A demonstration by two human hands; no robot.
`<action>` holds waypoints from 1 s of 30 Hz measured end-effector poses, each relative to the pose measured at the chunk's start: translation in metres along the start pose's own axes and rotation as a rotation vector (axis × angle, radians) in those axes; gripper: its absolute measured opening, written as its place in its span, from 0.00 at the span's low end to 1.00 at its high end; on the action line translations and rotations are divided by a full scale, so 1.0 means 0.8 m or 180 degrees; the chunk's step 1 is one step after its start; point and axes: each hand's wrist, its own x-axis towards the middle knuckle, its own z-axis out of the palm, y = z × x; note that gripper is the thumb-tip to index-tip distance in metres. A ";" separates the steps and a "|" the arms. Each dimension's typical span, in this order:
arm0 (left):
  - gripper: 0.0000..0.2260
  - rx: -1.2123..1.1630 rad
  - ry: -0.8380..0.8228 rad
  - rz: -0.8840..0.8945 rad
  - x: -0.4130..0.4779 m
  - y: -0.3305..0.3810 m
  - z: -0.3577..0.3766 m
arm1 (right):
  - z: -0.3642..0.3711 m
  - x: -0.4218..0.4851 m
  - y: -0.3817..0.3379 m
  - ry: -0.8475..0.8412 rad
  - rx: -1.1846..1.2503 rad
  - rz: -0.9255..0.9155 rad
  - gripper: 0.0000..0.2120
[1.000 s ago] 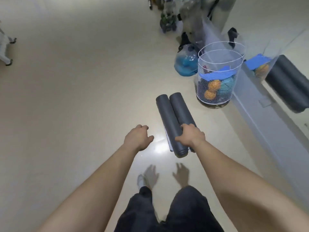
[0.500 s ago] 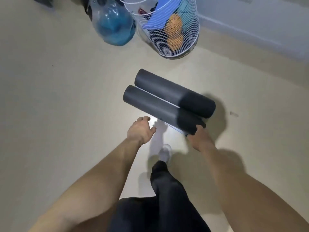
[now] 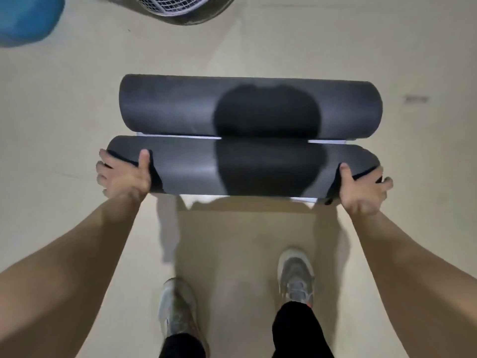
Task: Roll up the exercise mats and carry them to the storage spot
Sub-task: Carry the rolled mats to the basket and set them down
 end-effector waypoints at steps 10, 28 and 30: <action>0.44 -0.0773 -0.0173 0.0229 0.030 -0.023 -0.012 | 0.009 -0.002 0.006 -0.0191 0.0547 0.0659 0.52; 0.58 -0.1437 -0.0168 -0.0347 -0.017 -0.055 0.028 | 0.047 -0.052 -0.075 -0.1082 -0.2884 -0.3167 0.68; 0.56 -0.1908 -0.0291 -0.0783 -0.040 -0.063 0.053 | 0.049 -0.053 -0.089 -0.1254 -0.2910 -0.3202 0.67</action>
